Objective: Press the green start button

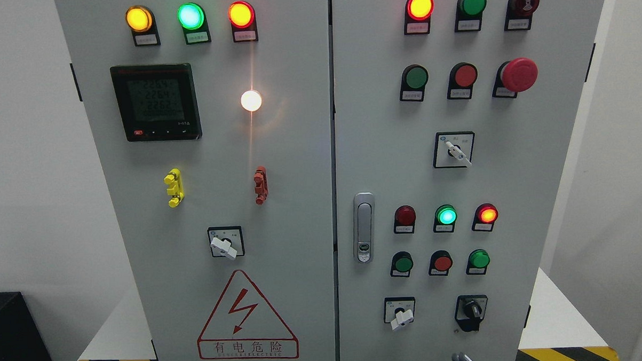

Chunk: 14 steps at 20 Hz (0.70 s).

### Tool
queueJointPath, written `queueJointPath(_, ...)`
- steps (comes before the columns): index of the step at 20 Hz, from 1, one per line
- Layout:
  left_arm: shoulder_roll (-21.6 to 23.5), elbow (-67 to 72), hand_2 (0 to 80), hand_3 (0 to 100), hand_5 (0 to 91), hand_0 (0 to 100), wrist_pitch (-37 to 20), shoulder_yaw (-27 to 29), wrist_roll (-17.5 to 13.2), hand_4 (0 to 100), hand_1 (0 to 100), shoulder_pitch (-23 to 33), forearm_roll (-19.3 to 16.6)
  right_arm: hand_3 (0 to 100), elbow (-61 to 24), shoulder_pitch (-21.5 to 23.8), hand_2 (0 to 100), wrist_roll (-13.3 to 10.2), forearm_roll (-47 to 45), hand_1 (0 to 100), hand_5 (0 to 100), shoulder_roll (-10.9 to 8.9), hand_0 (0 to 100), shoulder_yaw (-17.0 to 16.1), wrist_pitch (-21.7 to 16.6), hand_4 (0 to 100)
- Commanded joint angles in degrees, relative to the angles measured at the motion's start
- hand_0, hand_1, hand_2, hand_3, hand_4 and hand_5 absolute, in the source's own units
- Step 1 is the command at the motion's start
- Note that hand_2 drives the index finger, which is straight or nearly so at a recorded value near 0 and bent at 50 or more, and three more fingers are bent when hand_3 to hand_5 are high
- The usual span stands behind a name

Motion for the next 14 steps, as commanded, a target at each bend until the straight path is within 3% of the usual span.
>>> queueJointPath(1,0.08,-1.58,0.0,0,0.0,12,0.02,0.0,0.04,0,56,-1.32,0.0,5,-0.03,-0.06,0,-0.27,3.93,21,0,0.0,0,2.67,-2.94,0)
queueJointPath(2,-0.01,-1.58,0.0,0,0.0,12,0.02,0.0,0.04,0,56,-1.32,0.0,9,-0.03,-0.06,0,-0.71,6.04,24,0,0.0,0,3.37,-4.52,3)
queueJointPath(3,-0.01,-1.58,0.0,0,0.0,12,0.02,0.0,0.04,0,56,-1.32,0.0,16,-0.03,-0.06,0,-1.67,7.8,31,0,0.0,0,3.81,-6.01,13)
queueJointPath(5,-0.01,-1.58,0.0,0,0.0,12,0.02,0.0,0.04,0,56,-1.32,0.0,25,-0.21,-0.06,0,-3.17,10.96,35,0,0.0,1,4.6,-8.13,24)
queueJointPath(9,-0.01,-1.58,0.0,0,0.0,12,0.02,0.0,0.04,0,56,-1.32,0.0,44,-0.39,-1.11,0,-5.98,17.9,36,30,0.0,11,5.31,-10.06,41)
queueJointPath(10,-0.01,-1.58,0.0,0,0.0,12,0.02,0.0,0.04,0,56,-1.32,0.0,52,-0.3,-1.28,0,-6.86,21.67,37,41,0.0,11,5.22,-10.94,50)
queueJointPath(11,-0.01,-1.58,0.0,0,0.0,12,0.02,0.0,0.04,0,56,-1.32,0.0,55,-0.3,-1.37,0,-8.09,25.88,37,43,0.0,11,5.22,-11.73,52)
queueJointPath(13,-0.01,-1.58,0.0,0,0.0,12,0.02,0.0,0.04,0,56,-1.32,0.0,66,-0.21,-2.07,0,-10.81,31.87,39,63,0.0,12,5.31,-12.27,66)
queueJointPath(14,-0.01,-1.58,0.0,0,0.0,12,0.02,0.0,0.04,0,56,-1.32,0.0,67,-0.21,-2.25,0,-11.52,33.99,39,64,0.0,13,5.57,-12.35,68)
